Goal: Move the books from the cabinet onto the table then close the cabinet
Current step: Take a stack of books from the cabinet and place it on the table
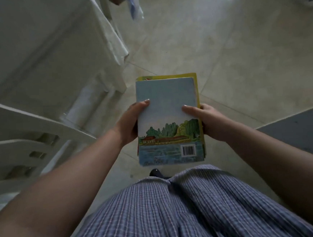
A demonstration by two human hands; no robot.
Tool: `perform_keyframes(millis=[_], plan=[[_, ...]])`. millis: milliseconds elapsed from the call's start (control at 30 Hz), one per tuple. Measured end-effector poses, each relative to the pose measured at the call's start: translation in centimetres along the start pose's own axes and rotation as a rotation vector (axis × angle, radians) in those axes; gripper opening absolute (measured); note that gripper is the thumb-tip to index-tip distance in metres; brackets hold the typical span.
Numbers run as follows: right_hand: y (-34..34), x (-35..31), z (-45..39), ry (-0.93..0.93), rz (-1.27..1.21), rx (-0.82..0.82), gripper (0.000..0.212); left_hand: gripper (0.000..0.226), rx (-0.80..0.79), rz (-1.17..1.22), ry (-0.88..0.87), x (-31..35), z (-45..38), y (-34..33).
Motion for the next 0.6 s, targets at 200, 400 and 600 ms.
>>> perform_keyframes(millis=[200, 400, 600], plan=[[-7.9, -5.3, -6.3, -0.030, 0.140, -0.154, 0.073, 0.022, 0.132, 0.122, -0.096, 3.9, 1.1, 8.5], [-15.8, -11.0, -14.5, -0.071, 0.273, -0.302, 0.087, 0.017, 0.358, 0.241, -0.164, 8.5, 0.4, 16.8], [-22.0, -16.3, -22.7, -0.133, 0.398, -0.467, 0.073, 0.012, 0.570, 0.381, -0.184, 12.1, -1.9, 23.2]])
Point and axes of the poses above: each hand's wrist, its own z-axis away from the middle knuckle, its own y-axis out of the back of the hand, x = y × z, the point moved 7 cm from there along -z, towards the middle knuckle, and after that the axes turned 1 degree about -y, right-handed, at the moved point
